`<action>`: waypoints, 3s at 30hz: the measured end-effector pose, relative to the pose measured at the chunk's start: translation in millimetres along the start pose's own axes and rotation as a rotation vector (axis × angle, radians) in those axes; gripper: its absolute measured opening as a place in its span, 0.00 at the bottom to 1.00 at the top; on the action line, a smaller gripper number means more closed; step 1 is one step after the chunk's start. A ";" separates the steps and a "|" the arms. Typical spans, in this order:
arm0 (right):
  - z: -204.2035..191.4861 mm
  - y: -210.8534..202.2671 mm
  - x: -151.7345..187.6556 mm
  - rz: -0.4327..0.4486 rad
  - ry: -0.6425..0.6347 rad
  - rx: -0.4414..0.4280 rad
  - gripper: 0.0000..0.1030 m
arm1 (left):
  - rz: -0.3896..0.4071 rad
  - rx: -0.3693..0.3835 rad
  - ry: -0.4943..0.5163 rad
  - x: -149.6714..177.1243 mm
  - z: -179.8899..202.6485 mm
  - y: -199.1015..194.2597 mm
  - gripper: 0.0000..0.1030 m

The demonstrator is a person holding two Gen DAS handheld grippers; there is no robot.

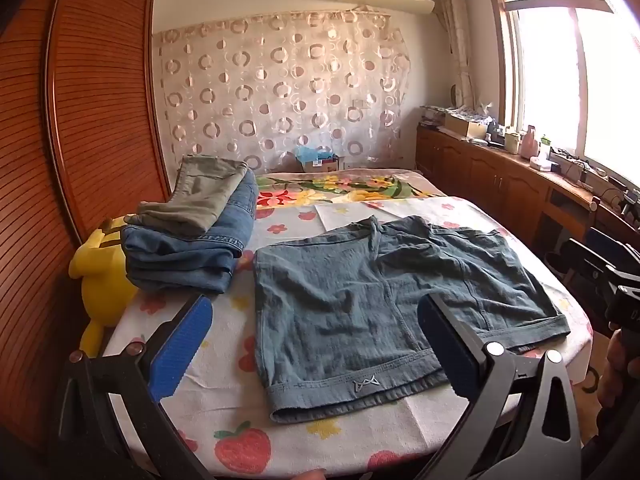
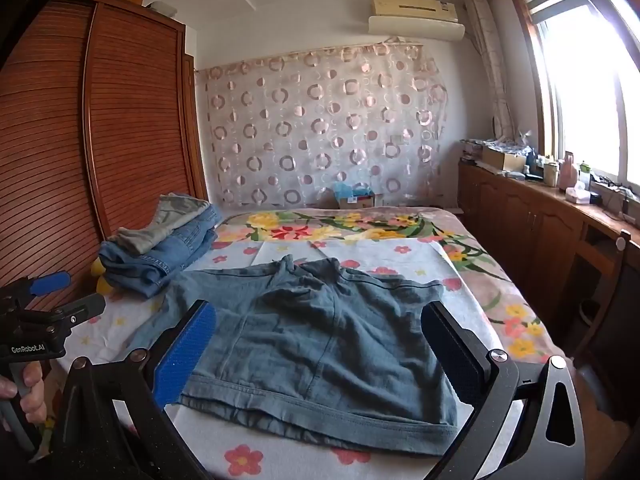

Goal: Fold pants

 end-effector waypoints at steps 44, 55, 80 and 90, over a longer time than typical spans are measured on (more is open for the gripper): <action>-3.1 -2.0 0.8 0.004 -0.001 -0.004 1.00 | 0.000 0.002 0.005 0.2 0.3 0.1 1.00; -3.3 -2.4 0.9 0.004 0.003 -0.003 0.99 | 0.001 0.002 0.005 0.1 0.4 0.1 1.00; -3.9 -3.4 -0.1 0.007 0.007 -0.004 0.99 | 0.004 0.003 0.005 -0.1 0.4 -0.1 1.00; -4.8 -3.5 -1.3 0.009 0.011 -0.005 0.99 | 0.004 0.004 0.005 0.2 0.7 0.1 1.00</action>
Point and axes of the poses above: each gripper's, at about its wrist camera, not at the fingertips, and y roughly the way its jaws point, z to its right, x to its underside, the point moved 10 cm from there along y, roughly the way its jaws point, and after that the axes turned 1 degree about -y, right-handed, at the moved point
